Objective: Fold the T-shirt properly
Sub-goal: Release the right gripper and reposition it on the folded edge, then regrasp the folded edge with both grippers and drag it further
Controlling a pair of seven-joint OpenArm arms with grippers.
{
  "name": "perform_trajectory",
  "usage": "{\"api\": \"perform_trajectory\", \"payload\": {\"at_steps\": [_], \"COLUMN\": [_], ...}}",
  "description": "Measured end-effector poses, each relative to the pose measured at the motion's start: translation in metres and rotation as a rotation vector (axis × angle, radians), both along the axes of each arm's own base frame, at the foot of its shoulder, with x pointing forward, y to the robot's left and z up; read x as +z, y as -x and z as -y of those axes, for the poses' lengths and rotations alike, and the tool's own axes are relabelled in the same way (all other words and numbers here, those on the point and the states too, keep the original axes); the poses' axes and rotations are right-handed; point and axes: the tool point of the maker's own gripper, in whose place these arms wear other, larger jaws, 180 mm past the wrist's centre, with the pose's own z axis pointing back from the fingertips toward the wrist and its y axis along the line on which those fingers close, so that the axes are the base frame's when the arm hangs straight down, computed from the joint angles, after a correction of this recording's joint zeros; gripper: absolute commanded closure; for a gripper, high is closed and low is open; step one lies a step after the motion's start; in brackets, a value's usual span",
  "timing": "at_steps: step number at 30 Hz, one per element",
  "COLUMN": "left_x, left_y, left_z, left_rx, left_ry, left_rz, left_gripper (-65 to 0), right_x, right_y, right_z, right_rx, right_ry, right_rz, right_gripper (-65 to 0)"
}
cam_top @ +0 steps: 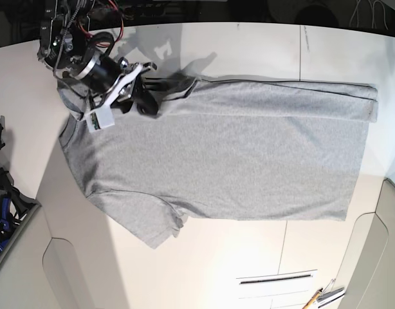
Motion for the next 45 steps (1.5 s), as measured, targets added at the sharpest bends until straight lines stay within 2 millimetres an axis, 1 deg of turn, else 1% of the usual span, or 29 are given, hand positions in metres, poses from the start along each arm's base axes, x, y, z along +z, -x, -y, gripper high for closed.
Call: {"api": "perform_trajectory", "payload": {"at_steps": [4,7,8,10,11,12,14,16,18,21,22,23,24,26,28,29,30,32,33,37,40,43,45], "left_x": [0.0,0.0,0.0,0.0,0.0,0.0,0.0,0.0,0.0,0.0,0.0,0.0,0.0,0.0,0.001,0.001,0.001,0.0,-0.002,-0.019,-0.04,-0.067,-0.079], "left_y": [0.0,0.0,0.0,0.0,0.0,0.0,0.0,0.0,0.0,0.0,0.0,0.0,0.0,0.0,-0.001,-0.002,-0.002,-0.003,-0.004,-0.009,-0.012,-0.009,-0.01], "left_z": [0.0,0.001,0.0,0.001,0.001,0.001,0.001,0.001,0.001,0.001,0.001,0.001,0.001,0.001,0.003,0.008,0.013,0.025,0.032,0.059,0.085,0.108,0.114], "left_rx": [-0.001,-0.001,-0.001,-0.001,-0.001,-0.001,-0.001,-0.001,0.0,-0.001,-0.001,-0.001,-0.001,-0.001,-0.006,-0.025,-0.043,-0.074,-0.096,-0.169,-0.242,-0.313,-0.342], "left_ry": [0.003,0.003,0.003,0.004,0.004,0.004,0.003,0.003,0.004,0.004,0.004,0.005,0.005,0.004,0.025,0.043,0.064,0.13,0.165,0.221,0.244,0.214,0.154], "left_rz": [0.001,0.001,0.0,0.002,0.002,0.002,0.001,0.001,0.002,0.002,0.003,0.003,0.003,0.001,0.009,0.014,0.013,0.015,0.013,-0.039,-0.107,-0.206,-0.235], "left_gripper": [-30.7,-30.7,-30.7,-30.7,-30.7,-30.7,-30.7,-30.7,-30.7,-30.7,-30.7,-30.7,-30.7,-30.7,-29.9,-27.2,-21.5,-6.2,0.0,0.0,0.0,0.0,0.0], "right_x": [0.012,0.003,-0.002,-0.01,-0.012,-0.014,-0.013,-0.007,0.002,0.023,0.029,0.031,0.031,0.029,0.029,0.031,0.035,0.047,0.051,0.052,0.049,0.031,0.012], "right_y": [-0.038,-0.05,-0.053,-0.057,-0.06,-0.062,-0.067,-0.076,-0.089,-0.112,-0.118,-0.121,-0.121,-0.115,-0.104,-0.099,-0.094,-0.083,-0.076,-0.042,-0.028,-0.019,-0.014], "right_z": [-0.006,-0.01,-0.012,-0.016,-0.017,-0.017,-0.015,-0.011,-0.005,0.006,0.009,0.011,0.012,0.012,0.013,0.014,0.017,0.026,0.033,0.061,0.081,0.107,0.118], "right_rx": [0.019,0.031,0.034,0.038,0.04,0.038,0.037,0.02,0.004,-0.035,-0.044,-0.045,-0.038,-0.019,0.005,0.014,0.006,-0.02,-0.041,-0.113,-0.174,-0.25,-0.284], "right_ry": [0.051,0.078,0.075,0.066,0.062,0.061,0.072,0.085,0.105,0.111,0.111,0.115,0.12,0.109,0.107,0.113,0.113,0.119,0.129,0.188,0.204,0.247,0.254], "right_rz": [0.097,0.094,0.088,0.072,0.068,0.064,0.071,0.112,0.15,0.209,0.225,0.22,0.199,0.15,0.106,0.092,0.093,0.126,0.135,0.126,0.114,0.083,0.036], "right_gripper": [0.0,0.0,-5.0,-20.5,-26.5,-30.3,-31.2,-31.2,-31.2,-31.0,-29.8,-26.1,-19.5,-0.3,0.0,0.0,0.0,0.0,0.0,0.0,0.0,0.0,0.0]}}
